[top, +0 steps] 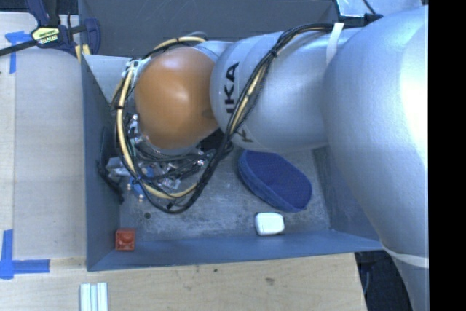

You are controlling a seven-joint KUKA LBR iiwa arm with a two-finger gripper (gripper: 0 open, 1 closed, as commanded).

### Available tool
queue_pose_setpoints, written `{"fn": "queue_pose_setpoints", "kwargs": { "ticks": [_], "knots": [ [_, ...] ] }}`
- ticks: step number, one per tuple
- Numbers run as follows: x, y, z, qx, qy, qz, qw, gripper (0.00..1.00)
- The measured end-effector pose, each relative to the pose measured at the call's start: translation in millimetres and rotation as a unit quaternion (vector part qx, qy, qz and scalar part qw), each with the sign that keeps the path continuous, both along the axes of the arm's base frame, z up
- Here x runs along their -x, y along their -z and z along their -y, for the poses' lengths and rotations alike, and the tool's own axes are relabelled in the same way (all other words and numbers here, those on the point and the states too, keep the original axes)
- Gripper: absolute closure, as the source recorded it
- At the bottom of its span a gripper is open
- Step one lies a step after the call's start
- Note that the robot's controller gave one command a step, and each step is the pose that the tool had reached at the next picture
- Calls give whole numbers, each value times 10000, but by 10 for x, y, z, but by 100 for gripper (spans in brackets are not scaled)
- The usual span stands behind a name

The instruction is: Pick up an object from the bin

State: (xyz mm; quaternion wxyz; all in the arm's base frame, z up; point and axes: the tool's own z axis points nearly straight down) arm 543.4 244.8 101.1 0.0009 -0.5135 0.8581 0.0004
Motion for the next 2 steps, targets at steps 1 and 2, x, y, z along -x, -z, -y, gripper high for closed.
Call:
{"fn": "queue_pose_setpoints", "kwargs": {
  "ticks": [1,2],
  "knots": [
    [-214,313,89,-16,-3040,0,9527,0],
    [-216,309,96,-5,-3035,-6,9528,100]
  ]
}}
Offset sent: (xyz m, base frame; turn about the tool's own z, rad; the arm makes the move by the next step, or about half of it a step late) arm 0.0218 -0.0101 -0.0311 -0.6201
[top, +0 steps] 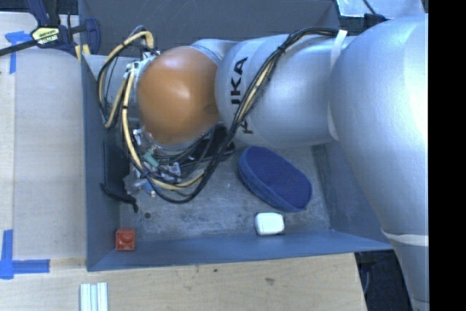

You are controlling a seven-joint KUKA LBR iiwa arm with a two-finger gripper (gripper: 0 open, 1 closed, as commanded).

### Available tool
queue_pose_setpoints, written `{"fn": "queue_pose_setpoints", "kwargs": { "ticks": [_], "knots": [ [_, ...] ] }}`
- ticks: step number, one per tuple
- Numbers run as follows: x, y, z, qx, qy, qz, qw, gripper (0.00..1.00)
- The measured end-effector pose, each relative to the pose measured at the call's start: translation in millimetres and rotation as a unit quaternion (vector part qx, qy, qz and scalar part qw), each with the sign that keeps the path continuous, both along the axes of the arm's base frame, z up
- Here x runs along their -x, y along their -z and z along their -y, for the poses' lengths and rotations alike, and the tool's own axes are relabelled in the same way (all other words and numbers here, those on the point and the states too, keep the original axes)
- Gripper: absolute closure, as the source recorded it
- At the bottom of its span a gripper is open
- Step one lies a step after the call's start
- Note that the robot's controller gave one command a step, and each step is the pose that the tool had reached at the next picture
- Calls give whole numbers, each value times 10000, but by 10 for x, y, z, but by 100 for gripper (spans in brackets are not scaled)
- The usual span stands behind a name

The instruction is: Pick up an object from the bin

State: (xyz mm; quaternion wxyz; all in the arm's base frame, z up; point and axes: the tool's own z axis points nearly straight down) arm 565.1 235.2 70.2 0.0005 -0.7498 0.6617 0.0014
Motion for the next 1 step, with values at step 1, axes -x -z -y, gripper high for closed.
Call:
{"fn": "queue_pose_setpoints", "kwargs": {
  "ticks": [1],
  "knots": [
    [-22,-867,-8,-14,15,49,10000,100]
  ]
}}
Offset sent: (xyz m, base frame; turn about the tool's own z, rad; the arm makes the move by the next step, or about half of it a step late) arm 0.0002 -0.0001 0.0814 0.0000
